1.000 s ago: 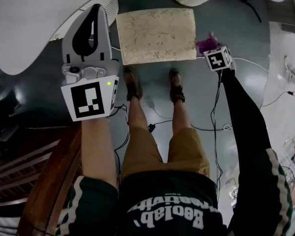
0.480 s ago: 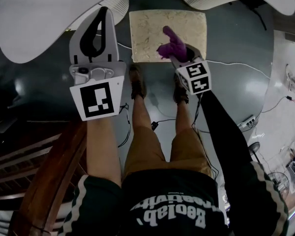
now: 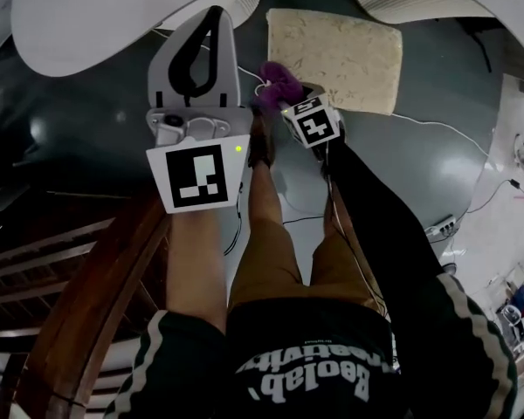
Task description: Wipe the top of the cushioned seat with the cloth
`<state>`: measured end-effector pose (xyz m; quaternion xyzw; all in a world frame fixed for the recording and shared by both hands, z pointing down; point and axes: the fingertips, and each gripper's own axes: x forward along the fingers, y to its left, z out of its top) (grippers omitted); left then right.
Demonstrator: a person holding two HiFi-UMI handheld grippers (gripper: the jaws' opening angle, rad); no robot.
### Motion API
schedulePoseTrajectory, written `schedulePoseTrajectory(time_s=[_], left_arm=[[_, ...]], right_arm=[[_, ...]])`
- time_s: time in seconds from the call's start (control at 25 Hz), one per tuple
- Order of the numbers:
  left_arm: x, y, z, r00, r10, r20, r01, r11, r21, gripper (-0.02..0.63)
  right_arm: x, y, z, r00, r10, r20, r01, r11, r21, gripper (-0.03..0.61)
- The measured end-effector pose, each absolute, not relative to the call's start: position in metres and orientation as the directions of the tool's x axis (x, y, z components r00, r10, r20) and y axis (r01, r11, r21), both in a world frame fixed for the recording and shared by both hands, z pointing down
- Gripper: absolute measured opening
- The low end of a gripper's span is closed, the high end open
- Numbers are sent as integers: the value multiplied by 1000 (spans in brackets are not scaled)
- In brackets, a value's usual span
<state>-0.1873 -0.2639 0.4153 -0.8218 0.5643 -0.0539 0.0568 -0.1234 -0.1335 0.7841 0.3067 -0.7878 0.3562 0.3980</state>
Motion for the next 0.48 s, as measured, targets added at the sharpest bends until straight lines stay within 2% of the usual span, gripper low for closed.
schedulePoseTrajectory(time_s=[0.2,0.48], left_arm=[[-193,-261,414,349,-937,23,-927,-349,-135,14],[-170,-264,409,363,-932,3,-925,-361,-116,14]], right_arm=[[-45,-134,805,-385,-202,901,-805,551,-220,187],[95,-118,810,-228,-228,946,-884,456,-103,187]])
